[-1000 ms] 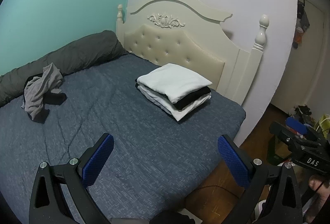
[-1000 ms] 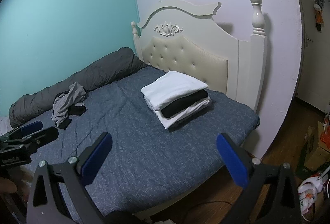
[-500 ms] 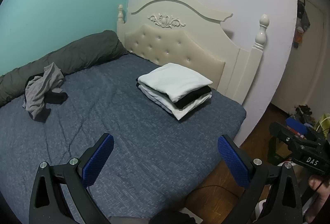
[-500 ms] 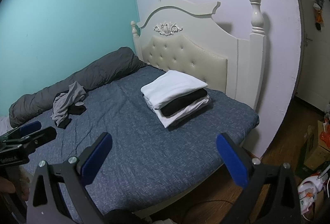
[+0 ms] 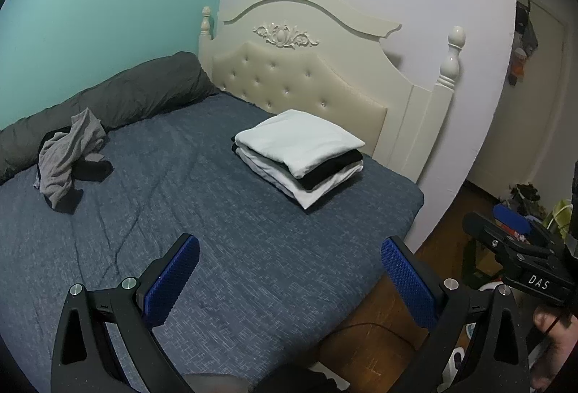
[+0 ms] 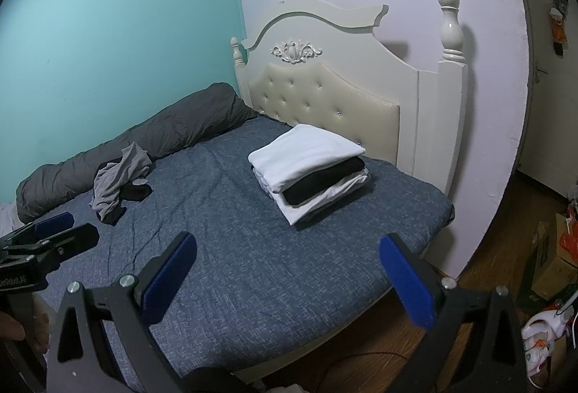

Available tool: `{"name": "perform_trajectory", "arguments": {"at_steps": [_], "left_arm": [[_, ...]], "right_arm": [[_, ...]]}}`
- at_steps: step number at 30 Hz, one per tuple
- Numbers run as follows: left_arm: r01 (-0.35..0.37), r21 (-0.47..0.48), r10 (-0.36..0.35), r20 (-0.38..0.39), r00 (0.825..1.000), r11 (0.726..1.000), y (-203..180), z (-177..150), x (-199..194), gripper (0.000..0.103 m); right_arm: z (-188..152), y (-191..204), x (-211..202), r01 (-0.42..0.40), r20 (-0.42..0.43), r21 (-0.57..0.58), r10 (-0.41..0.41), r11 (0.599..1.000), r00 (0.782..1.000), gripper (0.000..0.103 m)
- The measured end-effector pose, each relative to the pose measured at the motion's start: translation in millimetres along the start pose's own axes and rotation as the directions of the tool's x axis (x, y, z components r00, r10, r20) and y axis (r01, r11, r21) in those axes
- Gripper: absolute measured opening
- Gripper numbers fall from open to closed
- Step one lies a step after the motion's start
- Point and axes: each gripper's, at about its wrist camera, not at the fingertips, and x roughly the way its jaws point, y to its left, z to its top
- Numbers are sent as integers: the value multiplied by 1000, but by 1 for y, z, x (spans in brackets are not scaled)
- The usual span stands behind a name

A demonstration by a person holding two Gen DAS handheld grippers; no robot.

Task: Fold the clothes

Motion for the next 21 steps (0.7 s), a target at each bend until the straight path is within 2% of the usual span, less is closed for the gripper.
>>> {"name": "perform_trajectory", "arguments": {"at_steps": [21], "left_arm": [[10, 6, -10, 5, 1000, 1000, 1, 1, -4, 103]], "right_arm": [[-1, 0, 2, 0, -7, 0, 0, 1000, 1000, 102]]}}
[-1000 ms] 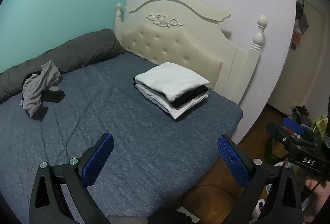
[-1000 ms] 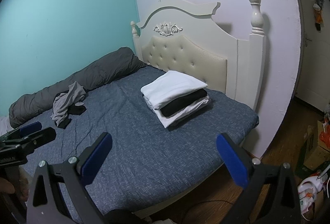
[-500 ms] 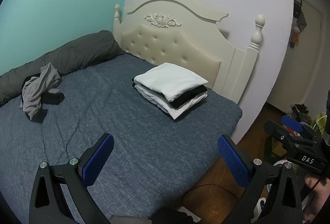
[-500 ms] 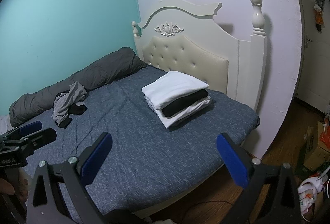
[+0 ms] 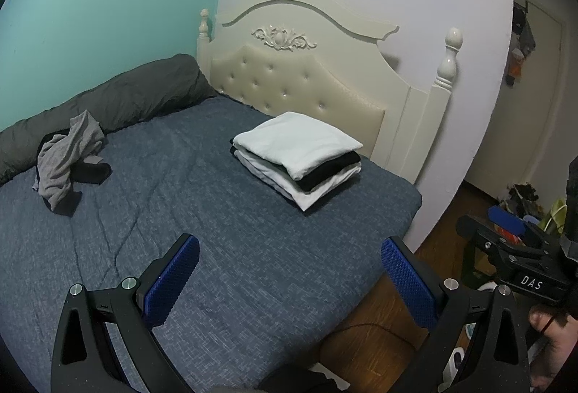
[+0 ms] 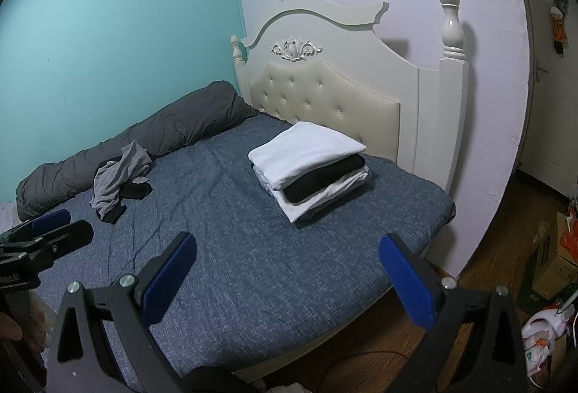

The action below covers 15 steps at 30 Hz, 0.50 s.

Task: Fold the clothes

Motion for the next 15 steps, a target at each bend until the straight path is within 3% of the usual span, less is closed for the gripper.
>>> {"name": "perform_trajectory", "arguments": {"at_steps": [15], "left_arm": [[-5, -1, 5, 10, 1000, 1000, 0, -2, -2, 103]], "right_arm": [[1, -1, -2, 17, 13, 1, -17, 1000, 1000, 102]]}}
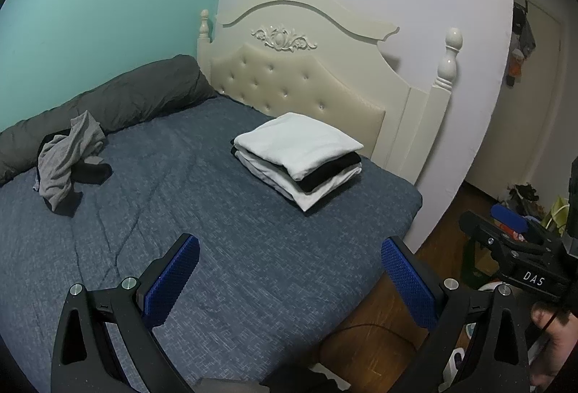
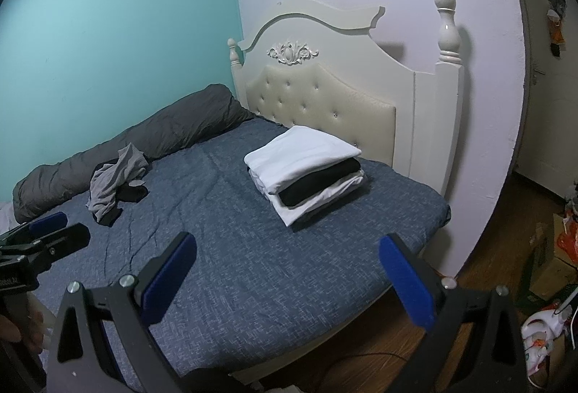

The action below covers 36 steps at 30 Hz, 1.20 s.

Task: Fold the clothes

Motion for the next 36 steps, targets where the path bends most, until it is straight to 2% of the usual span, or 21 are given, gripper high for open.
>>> {"name": "perform_trajectory", "arguments": {"at_steps": [36], "left_arm": [[13, -9, -13, -1, 1000, 1000, 6, -2, -3, 103]], "right_arm": [[-4, 3, 1, 1, -21, 6, -1, 1000, 1000, 103]]}}
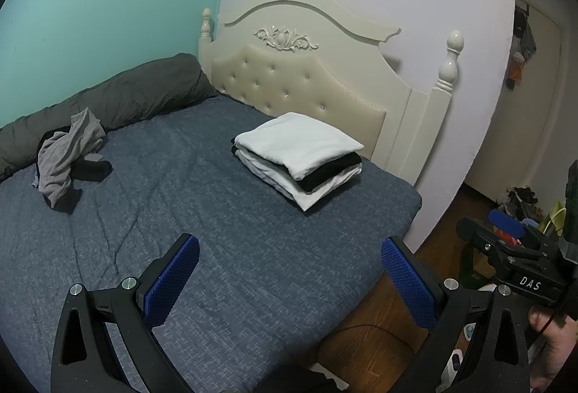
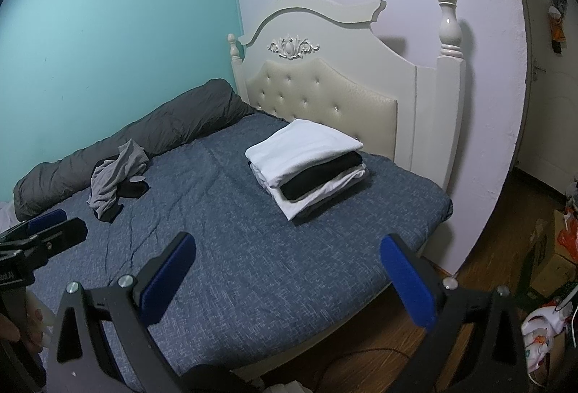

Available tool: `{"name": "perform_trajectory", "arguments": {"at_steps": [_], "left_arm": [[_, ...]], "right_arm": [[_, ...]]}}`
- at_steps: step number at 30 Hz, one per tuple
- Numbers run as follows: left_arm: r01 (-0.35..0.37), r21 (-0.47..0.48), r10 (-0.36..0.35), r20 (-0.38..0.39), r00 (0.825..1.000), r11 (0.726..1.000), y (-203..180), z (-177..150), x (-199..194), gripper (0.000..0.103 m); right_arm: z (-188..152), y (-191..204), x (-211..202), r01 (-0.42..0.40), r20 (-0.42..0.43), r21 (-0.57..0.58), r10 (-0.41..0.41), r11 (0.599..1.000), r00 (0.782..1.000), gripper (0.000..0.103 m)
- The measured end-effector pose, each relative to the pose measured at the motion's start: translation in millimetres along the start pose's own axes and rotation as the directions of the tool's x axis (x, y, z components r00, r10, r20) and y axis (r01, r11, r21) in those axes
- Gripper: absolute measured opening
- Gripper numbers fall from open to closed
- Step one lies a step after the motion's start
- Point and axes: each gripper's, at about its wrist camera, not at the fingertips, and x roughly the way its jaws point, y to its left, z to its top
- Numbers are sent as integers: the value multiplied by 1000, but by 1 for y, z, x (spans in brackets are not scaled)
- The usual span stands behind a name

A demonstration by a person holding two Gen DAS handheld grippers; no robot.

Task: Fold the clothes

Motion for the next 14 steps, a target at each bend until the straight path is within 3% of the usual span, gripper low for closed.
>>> {"name": "perform_trajectory", "arguments": {"at_steps": [14], "left_arm": [[-2, 3, 2, -3, 1000, 1000, -1, 1, 1, 103]], "right_arm": [[2, -3, 0, -3, -1, 4, 3, 1000, 1000, 103]]}}
